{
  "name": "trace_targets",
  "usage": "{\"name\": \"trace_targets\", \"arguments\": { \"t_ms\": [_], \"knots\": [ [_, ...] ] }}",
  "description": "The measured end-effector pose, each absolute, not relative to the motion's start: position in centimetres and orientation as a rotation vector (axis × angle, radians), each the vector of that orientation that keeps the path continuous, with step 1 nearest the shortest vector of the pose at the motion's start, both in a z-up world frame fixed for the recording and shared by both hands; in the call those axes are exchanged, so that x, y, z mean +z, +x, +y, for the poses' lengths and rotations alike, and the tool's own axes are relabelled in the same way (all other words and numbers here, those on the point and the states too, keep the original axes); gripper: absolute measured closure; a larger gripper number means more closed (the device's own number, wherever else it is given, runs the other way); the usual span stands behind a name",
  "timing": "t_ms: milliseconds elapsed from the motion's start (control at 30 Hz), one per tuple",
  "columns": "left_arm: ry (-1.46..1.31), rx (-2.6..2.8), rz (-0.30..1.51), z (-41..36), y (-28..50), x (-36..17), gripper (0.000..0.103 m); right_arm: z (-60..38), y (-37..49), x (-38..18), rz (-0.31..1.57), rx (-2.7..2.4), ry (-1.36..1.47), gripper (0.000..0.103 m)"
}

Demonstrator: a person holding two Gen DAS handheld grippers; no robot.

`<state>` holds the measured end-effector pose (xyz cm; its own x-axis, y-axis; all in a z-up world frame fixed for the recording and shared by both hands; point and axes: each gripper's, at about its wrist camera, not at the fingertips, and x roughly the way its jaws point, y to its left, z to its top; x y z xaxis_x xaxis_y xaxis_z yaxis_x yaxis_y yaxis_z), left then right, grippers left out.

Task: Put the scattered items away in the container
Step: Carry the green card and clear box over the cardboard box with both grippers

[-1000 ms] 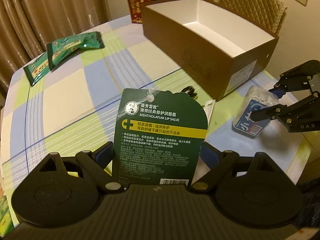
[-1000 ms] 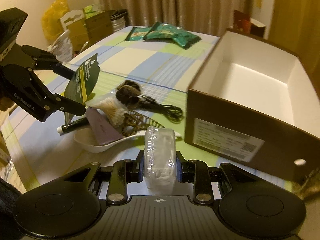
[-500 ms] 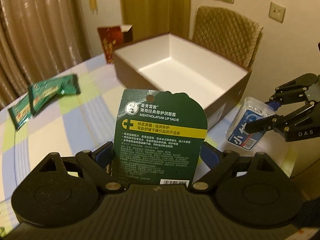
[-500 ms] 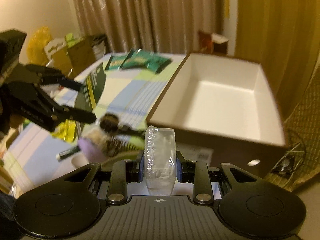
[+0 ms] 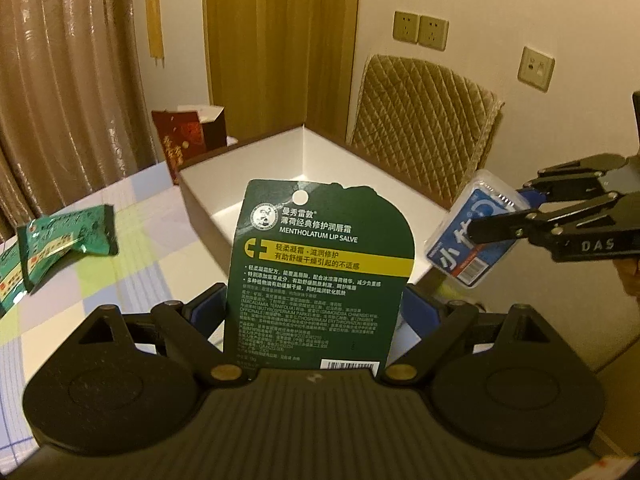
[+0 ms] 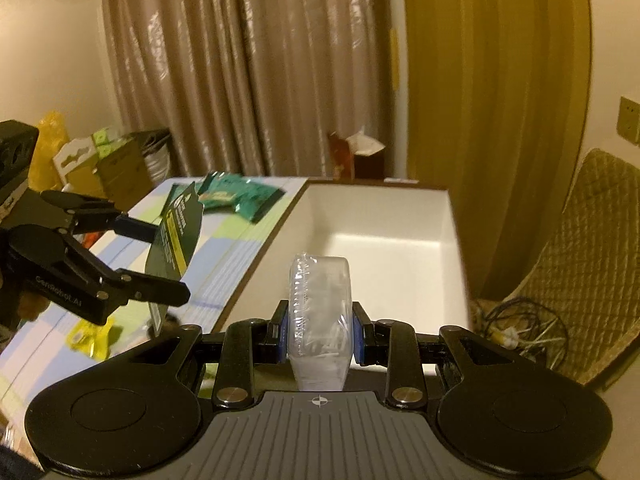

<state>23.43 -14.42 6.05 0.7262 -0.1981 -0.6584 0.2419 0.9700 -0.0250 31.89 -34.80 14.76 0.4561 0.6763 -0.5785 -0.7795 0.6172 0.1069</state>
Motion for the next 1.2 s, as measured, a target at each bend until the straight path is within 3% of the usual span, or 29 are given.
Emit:
{"name": "trace_targets", "arguments": {
  "t_ms": [433,1200],
  "knots": [
    [-0.003,-0.247,0.719,-16.9,30.2,6.2,0.013,-33.5,37.6,13.4,0.649,0.853,-0.229,0.076],
    [-0.03,-0.097,1.025,-18.6,38.2,-2.6,0.013,-29.0,44.2,5.9,0.878,0.908,-0.504,0.076]
  ]
}}
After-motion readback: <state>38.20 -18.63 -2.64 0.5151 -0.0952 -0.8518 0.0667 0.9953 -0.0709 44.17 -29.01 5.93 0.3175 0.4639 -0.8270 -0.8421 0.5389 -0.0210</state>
